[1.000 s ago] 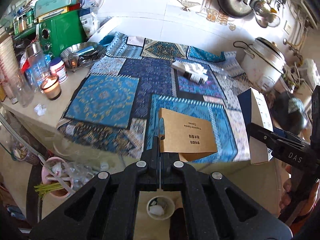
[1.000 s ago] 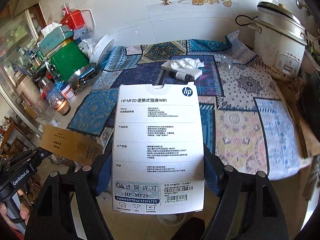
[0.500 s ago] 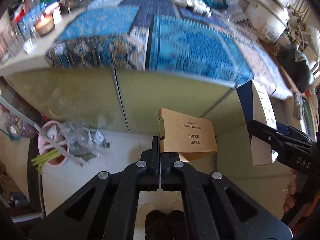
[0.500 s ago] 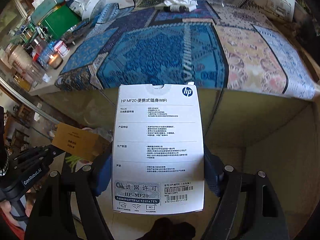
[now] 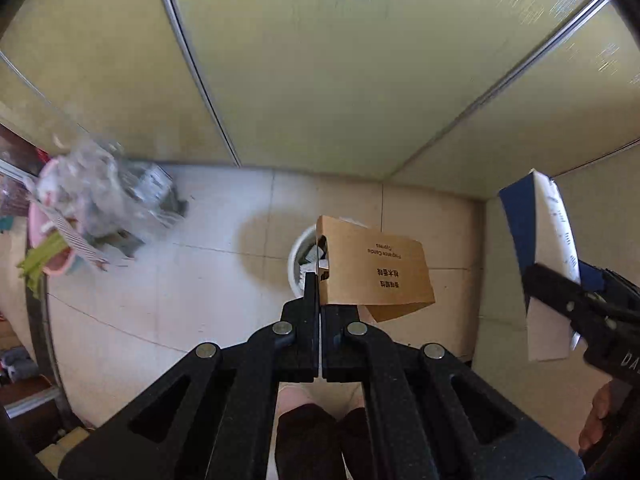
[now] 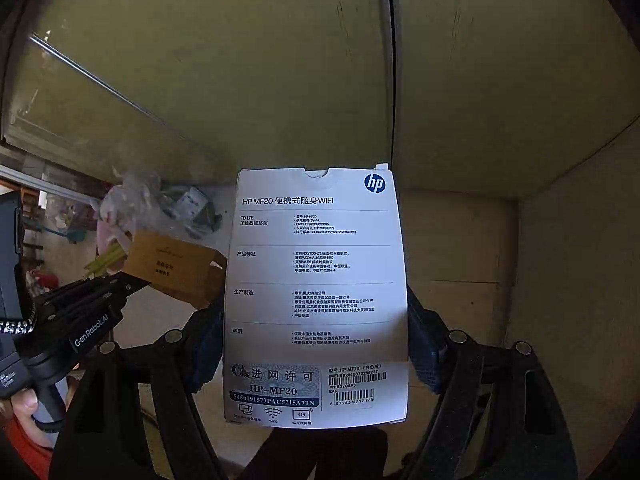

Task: Collect trash
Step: 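Carry the sleeve and HP box down over the floor bin and release both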

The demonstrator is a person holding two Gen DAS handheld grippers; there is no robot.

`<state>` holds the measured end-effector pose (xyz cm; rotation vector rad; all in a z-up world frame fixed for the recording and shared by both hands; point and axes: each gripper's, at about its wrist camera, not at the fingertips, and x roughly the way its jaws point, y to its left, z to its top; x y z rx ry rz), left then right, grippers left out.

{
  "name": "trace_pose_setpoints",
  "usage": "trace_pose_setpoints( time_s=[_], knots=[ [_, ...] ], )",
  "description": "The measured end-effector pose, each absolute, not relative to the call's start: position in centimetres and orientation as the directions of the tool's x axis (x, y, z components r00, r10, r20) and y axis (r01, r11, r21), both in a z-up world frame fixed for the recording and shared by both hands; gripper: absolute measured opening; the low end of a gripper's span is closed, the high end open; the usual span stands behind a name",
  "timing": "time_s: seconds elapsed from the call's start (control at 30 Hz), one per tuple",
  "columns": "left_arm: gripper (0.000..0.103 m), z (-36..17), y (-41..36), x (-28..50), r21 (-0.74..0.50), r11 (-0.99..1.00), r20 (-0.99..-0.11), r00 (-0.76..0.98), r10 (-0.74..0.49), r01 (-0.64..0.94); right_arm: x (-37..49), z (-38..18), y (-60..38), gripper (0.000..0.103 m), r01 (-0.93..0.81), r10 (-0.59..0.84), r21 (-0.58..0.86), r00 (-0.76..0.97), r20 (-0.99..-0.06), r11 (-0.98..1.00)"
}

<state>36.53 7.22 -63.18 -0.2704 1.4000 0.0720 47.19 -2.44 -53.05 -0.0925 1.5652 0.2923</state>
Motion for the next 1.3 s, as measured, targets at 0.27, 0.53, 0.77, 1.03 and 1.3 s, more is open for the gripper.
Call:
trace_pose_setpoints(
  time_s=[0.27, 0.53, 0.77, 1.03, 1.3],
  knots=[
    [0.0, -78.8, 6.9, 37.2, -0.192, 0.959, -0.981, 0.07, -0.181, -0.21, 45.8, -67.3, -3.7, 0.074, -0.265, 0.09, 0.115, -0.104, -0.99, 0.957],
    [0.001, -87.7, 6.8, 35.8, -0.227, 0.951, -0.972, -0.006, -0.233, -0.212, 45.5, -74.2, -3.2, 0.074, -0.254, 0.159, 0.207, -0.195, -0.968, 0.945],
    [0.012, -88.8, 7.5, 34.8, -0.268, 0.935, -0.962, 0.015, -0.272, -0.231, 45.5, -76.4, -2.8, 0.075, -0.272, 0.163, 0.227, -0.238, -0.957, 0.935],
    [0.013, -85.8, 7.5, 34.6, -0.252, 0.943, -0.968, 0.06, -0.245, -0.218, 46.1, -77.0, -3.8, 0.075, -0.196, 0.181, 0.248, -0.307, -0.934, 0.949],
    [0.013, -78.8, 7.7, 34.6, -0.234, 0.949, -0.971, 0.106, -0.216, -0.212, 46.2, -71.8, -2.1, 0.075, -0.225, 0.163, 0.23, -0.28, -0.946, 0.947]
  ],
)
